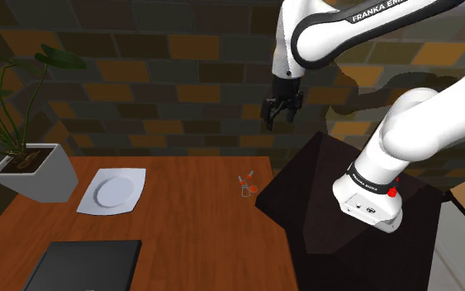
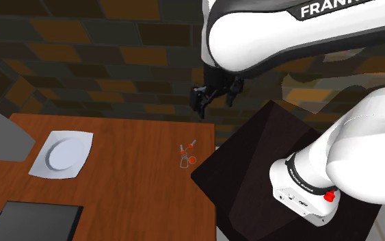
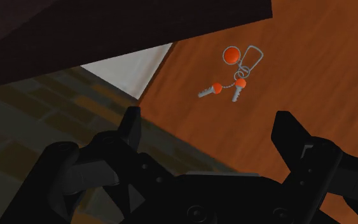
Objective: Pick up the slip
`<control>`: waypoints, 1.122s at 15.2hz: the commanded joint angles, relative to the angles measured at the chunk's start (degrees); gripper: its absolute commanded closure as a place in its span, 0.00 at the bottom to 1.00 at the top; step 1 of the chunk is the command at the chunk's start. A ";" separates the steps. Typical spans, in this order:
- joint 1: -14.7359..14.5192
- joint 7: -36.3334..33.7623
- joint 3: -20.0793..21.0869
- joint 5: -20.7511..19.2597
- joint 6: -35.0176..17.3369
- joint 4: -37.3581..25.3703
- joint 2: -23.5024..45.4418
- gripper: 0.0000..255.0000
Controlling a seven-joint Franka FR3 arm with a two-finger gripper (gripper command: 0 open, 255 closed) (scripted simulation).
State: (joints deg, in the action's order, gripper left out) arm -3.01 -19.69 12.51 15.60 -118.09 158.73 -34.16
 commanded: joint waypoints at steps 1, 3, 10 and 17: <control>-0.64 -2.43 2.38 1.22 -5.35 1.38 3.23 0.00; -0.96 -4.82 4.71 1.99 -10.66 1.97 7.49 0.00; 0.46 -16.37 12.49 -1.45 -29.39 0.52 26.49 0.00; -2.78 -40.98 8.47 -25.36 -43.25 -6.26 48.42 0.00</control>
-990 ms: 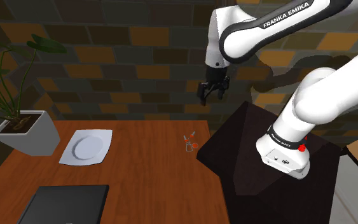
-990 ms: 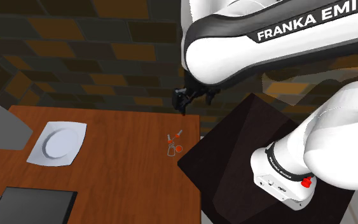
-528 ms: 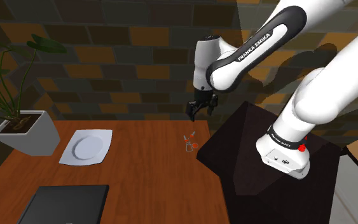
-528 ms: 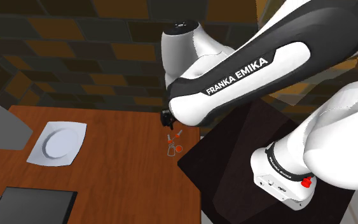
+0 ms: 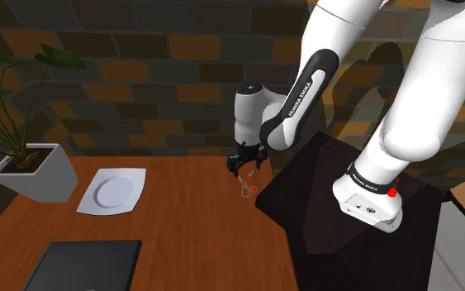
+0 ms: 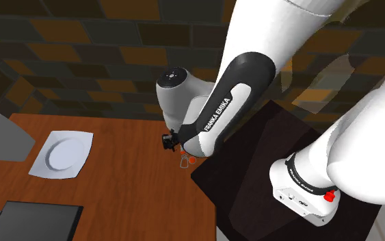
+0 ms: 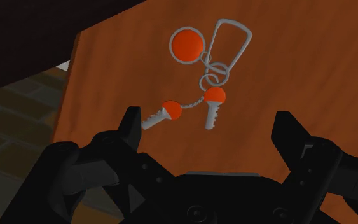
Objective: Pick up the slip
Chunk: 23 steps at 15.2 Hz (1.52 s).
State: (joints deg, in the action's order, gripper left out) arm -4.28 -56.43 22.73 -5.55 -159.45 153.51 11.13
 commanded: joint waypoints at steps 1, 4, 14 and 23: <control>-3.75 -7.42 -4.10 -7.15 -3.11 -2.50 5.95 0.00; -5.64 -8.40 -6.27 -8.43 -4.69 -3.08 8.06 0.00; -9.29 -10.99 -10.77 -11.95 -8.72 -4.91 13.77 1.00; -7.91 -10.21 -9.11 -10.88 -7.26 -4.18 11.66 1.00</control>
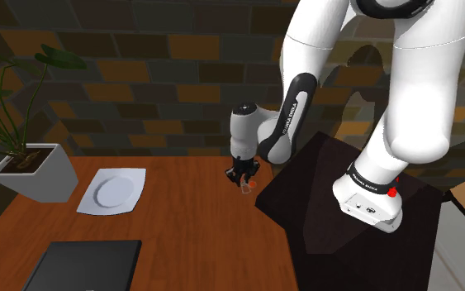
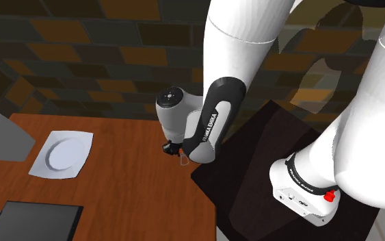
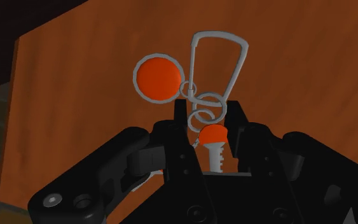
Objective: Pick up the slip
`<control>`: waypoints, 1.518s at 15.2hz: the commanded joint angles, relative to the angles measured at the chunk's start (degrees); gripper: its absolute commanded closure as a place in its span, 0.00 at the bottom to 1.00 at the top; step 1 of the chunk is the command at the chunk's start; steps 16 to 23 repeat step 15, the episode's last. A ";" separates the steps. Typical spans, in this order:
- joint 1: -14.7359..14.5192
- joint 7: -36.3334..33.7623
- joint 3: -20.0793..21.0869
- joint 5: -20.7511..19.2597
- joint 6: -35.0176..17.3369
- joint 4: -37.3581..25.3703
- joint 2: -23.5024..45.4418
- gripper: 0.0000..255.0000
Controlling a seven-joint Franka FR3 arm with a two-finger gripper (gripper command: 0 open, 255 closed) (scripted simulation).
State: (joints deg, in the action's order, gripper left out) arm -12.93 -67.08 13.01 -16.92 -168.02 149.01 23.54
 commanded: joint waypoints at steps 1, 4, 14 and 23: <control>1.42 0.87 1.42 1.07 2.02 0.65 -1.76 1.00; 3.40 2.39 3.90 3.14 4.20 1.53 -4.77 1.00; 8.07 8.59 10.58 11.91 11.33 3.37 -14.18 1.00; 8.06 8.59 10.56 11.92 11.33 3.37 -14.18 1.00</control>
